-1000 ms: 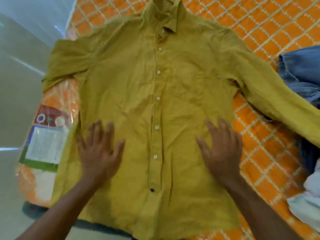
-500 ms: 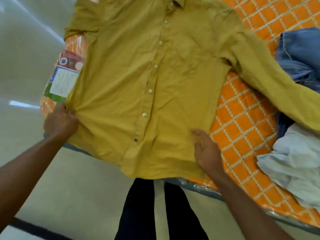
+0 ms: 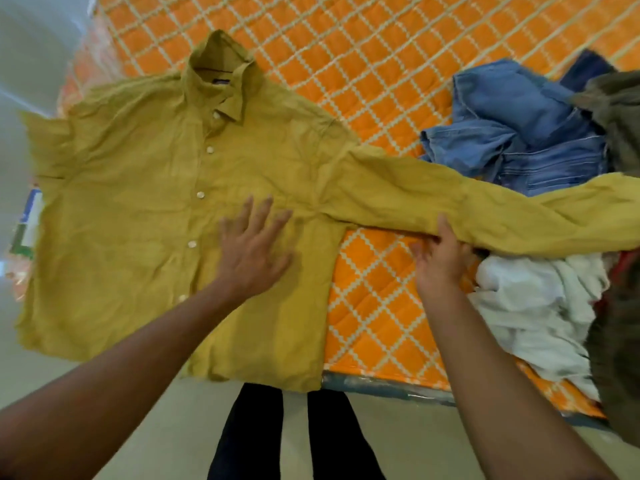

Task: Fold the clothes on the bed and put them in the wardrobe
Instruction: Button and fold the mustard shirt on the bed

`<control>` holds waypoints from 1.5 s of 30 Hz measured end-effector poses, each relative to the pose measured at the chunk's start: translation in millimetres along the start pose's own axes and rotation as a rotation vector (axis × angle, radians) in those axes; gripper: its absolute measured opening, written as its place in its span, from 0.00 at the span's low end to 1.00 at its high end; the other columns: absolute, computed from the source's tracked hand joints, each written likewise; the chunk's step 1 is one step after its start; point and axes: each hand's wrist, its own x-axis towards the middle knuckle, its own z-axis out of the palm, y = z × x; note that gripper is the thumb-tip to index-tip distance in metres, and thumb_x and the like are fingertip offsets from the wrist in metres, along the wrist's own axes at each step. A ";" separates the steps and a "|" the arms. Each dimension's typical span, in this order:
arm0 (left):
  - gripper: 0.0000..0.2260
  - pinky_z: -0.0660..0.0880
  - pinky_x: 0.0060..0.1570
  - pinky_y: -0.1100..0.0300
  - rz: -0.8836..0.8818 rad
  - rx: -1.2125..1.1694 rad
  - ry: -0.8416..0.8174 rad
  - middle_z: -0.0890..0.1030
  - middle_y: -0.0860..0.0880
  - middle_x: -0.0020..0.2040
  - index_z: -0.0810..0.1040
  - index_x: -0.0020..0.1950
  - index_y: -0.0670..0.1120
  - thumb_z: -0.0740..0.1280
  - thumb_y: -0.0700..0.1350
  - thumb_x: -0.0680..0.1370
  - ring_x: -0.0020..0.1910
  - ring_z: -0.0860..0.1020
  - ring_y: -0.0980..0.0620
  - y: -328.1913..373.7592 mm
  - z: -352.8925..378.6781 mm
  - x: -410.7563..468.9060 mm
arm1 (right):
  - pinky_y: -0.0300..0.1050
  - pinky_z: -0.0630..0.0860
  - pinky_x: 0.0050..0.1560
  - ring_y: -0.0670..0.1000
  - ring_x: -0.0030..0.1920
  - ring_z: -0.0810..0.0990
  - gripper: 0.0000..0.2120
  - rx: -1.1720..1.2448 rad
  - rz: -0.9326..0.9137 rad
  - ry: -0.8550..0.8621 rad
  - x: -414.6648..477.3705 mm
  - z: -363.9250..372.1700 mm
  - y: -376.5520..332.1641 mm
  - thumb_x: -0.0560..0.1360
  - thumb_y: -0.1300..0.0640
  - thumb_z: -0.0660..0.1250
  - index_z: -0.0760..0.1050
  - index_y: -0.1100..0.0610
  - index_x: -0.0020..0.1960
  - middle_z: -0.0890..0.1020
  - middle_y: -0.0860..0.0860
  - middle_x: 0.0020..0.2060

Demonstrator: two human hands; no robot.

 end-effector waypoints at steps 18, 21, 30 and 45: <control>0.31 0.71 0.67 0.58 -0.147 -1.105 -0.167 0.72 0.47 0.72 0.58 0.81 0.53 0.62 0.54 0.79 0.70 0.71 0.51 56.6 -22.3 110.3 | 0.60 0.75 0.64 0.53 0.55 0.81 0.23 -0.354 -0.673 -0.342 -55.2 154.4 -49.4 0.81 0.45 0.66 0.80 0.67 0.59 0.83 0.62 0.57; 0.13 0.73 0.40 0.58 -0.738 -1.719 0.218 0.80 0.50 0.47 0.71 0.66 0.58 0.55 0.50 0.83 0.37 0.79 0.53 -1.2 -64.2 87.3 | 0.66 0.79 0.46 0.67 0.50 0.82 0.17 -0.962 -1.322 -0.532 -104.1 219.7 47.4 0.80 0.55 0.62 0.82 0.67 0.48 0.83 0.67 0.46; 0.24 0.81 0.48 0.46 -1.060 -1.660 0.408 0.80 0.46 0.61 0.76 0.66 0.50 0.60 0.62 0.76 0.49 0.82 0.48 -165.5 -75.9 5.4 | 0.65 0.47 0.78 0.54 0.82 0.50 0.38 -1.759 -1.118 -1.016 -96.8 174.9 145.5 0.72 0.25 0.56 0.61 0.39 0.79 0.52 0.52 0.83; 0.26 0.68 0.68 0.49 -0.984 -0.624 0.390 0.75 0.39 0.65 0.72 0.69 0.42 0.71 0.53 0.76 0.66 0.72 0.39 -325.2 -95.9 13.6 | 0.55 0.67 0.73 0.57 0.74 0.68 0.33 -1.711 -1.198 -1.225 -242.2 472.7 238.3 0.74 0.37 0.68 0.70 0.48 0.75 0.72 0.52 0.74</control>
